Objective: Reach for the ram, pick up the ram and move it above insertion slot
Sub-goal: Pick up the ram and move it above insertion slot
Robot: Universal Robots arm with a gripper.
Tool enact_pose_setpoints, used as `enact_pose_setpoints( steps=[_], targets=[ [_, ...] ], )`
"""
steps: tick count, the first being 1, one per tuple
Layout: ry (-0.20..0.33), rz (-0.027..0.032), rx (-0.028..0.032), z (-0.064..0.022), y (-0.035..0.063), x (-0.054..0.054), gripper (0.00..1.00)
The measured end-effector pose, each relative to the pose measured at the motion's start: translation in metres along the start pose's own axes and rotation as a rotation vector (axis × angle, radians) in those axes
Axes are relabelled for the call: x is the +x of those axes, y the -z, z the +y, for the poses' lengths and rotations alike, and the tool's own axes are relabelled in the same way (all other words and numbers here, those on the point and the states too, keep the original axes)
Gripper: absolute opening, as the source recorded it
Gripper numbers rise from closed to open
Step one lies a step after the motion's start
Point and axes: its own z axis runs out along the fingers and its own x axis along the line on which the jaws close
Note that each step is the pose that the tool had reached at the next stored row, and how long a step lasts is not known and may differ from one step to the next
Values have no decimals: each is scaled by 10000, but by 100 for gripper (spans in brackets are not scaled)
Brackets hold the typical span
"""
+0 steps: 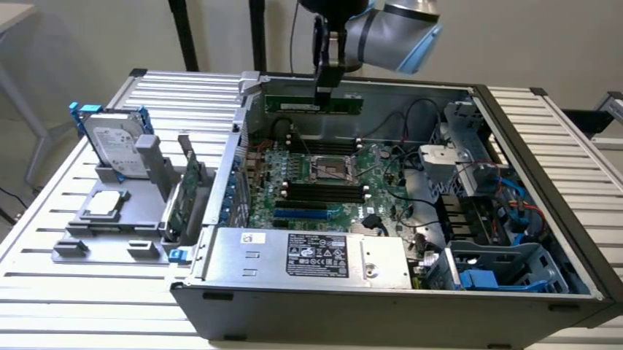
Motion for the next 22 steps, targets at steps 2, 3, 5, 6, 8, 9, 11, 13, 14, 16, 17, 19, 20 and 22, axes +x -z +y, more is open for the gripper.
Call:
enact_pose_setpoints(
  steps=[2, 3, 5, 6, 8, 9, 11, 13, 14, 16, 17, 19, 20, 22],
  targets=[
    [-1, -5, 0, -32, -12, -49, 13],
    [0, -17, 0, -46, -19, -69, 13],
    [3, -90, 3, -77, -36, -93, 13],
    [2, -137, 5, -92, -44, -99, 13],
    [6, -245, 10, -125, -57, -106, 13],
    [7, -303, 12, -142, -62, -108, 13],
    [8, -440, 22, -172, -72, -111, 13],
    [6, -551, 36, -204, -74, -113, 13],
    [4, -567, 40, -223, -74, -115, 13],
    [-7, -575, 42, -253, -74, -116, 13],
    [-13, -575, 43, -257, -74, -115, 13],
    [-15, -575, 42, -257, -74, -115, 13],
    [-15, -574, 41, -258, -74, -116, 13],
    [-14, -575, 41, -258, -74, -116, 13]
  ],
)
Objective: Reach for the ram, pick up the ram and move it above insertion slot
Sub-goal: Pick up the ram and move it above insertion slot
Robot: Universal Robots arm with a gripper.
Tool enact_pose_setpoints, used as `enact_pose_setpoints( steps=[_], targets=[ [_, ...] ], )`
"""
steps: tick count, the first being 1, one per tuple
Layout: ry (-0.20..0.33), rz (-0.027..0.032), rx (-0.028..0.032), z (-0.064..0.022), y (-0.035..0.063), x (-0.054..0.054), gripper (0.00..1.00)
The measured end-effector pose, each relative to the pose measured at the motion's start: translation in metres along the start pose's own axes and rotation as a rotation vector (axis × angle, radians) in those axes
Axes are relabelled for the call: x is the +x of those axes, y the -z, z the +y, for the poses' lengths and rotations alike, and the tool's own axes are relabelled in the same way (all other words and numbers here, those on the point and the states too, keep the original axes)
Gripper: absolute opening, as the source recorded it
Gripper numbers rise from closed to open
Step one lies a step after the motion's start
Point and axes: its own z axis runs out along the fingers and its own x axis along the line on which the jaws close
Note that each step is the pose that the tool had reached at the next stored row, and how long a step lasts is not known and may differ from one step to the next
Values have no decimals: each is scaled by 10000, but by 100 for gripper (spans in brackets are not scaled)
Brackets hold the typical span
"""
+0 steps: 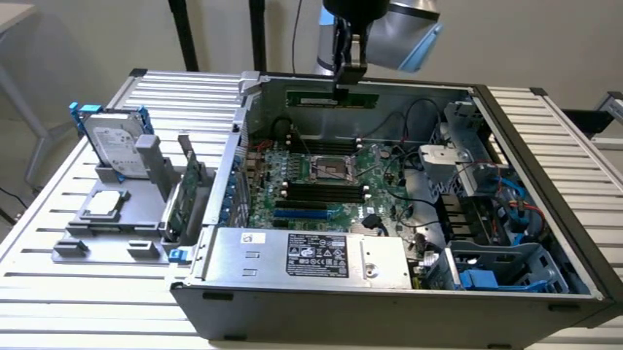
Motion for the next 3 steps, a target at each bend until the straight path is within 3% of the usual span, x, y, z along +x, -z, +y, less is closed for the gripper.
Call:
enact_pose_setpoints(
  steps=[3],
  targets=[
    [0, 0, 0, 0, 0, 0, 13]
  ],
)
